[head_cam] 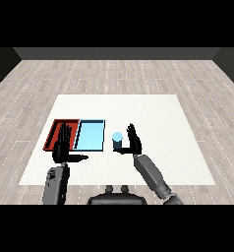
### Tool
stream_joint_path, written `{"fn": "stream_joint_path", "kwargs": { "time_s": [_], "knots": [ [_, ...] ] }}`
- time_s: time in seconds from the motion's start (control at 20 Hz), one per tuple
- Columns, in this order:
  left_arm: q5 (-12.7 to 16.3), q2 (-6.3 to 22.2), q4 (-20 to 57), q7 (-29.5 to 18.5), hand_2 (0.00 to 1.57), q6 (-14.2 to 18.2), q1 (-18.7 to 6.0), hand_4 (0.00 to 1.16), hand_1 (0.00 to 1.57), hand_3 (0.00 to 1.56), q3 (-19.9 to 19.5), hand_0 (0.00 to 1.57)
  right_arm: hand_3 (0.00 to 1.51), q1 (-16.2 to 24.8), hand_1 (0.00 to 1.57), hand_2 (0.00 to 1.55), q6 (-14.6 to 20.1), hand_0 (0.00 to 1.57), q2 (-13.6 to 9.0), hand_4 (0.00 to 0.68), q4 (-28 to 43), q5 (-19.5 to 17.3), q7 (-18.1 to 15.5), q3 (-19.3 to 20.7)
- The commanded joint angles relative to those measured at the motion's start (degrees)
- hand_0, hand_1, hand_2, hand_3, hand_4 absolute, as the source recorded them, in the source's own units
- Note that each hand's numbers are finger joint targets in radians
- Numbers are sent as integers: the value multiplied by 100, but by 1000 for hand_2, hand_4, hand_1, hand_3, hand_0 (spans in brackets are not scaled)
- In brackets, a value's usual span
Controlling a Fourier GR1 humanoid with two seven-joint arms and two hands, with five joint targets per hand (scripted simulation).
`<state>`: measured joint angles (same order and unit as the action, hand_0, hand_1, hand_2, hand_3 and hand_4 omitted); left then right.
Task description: Pick the blue can and put it in the blue box
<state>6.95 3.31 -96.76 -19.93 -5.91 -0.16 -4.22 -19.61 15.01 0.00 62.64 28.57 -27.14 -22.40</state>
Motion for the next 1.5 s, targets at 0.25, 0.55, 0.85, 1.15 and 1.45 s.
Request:
{"fn": "stream_joint_path", "kwargs": {
  "time_s": [0.25,0.55,0.85,1.15,1.45],
  "knots": [
    [99,177,175,229,0,-30,-439,0,0,0,-189,0,0,-483,0,0,-215,0,0,0,-822,500,-151,69],
    [27,53,154,-165,0,-143,58,0,0,0,-81,0,0,-1292,0,0,-30,0,0,0,-1470,1338,-424,-356],
    [57,-9,-7,45,0,2,14,0,0,0,-85,0,0,-933,0,0,-144,0,0,0,-1590,1598,-767,-833],
    [23,-54,48,0,0,29,10,0,0,0,-46,0,0,-1556,0,0,-298,0,0,0,-2514,2072,-1036,-993],
    [278,164,-144,79,0,-235,175,0,0,0,-239,0,0,-1853,0,0,122,0,0,0,-2568,2849,-1167,-1916]
  ]
}}
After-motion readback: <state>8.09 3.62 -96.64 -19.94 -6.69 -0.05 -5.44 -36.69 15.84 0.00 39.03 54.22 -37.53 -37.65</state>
